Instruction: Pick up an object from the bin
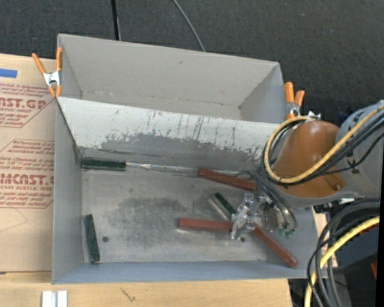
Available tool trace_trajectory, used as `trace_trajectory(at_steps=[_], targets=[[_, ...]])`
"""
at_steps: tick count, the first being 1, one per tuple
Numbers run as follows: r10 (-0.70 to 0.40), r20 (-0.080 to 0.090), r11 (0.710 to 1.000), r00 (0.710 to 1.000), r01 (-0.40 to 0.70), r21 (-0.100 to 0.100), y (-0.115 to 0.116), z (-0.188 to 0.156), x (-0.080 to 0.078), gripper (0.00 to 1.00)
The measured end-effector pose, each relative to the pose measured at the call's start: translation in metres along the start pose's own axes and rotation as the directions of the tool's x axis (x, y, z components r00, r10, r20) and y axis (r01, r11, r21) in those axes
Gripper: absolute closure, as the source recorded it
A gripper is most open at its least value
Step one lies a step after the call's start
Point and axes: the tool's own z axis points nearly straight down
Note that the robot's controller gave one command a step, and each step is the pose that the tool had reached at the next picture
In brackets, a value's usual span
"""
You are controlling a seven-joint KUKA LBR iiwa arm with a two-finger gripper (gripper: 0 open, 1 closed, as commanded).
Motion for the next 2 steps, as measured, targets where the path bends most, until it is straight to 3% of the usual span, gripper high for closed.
trace_trajectory(at_steps=[2], targets=[[0.001, -0.005, 1.0, 1.0, -0.001, 0.0, -0.0004, -0.0144, 0.0009, 1.0]])
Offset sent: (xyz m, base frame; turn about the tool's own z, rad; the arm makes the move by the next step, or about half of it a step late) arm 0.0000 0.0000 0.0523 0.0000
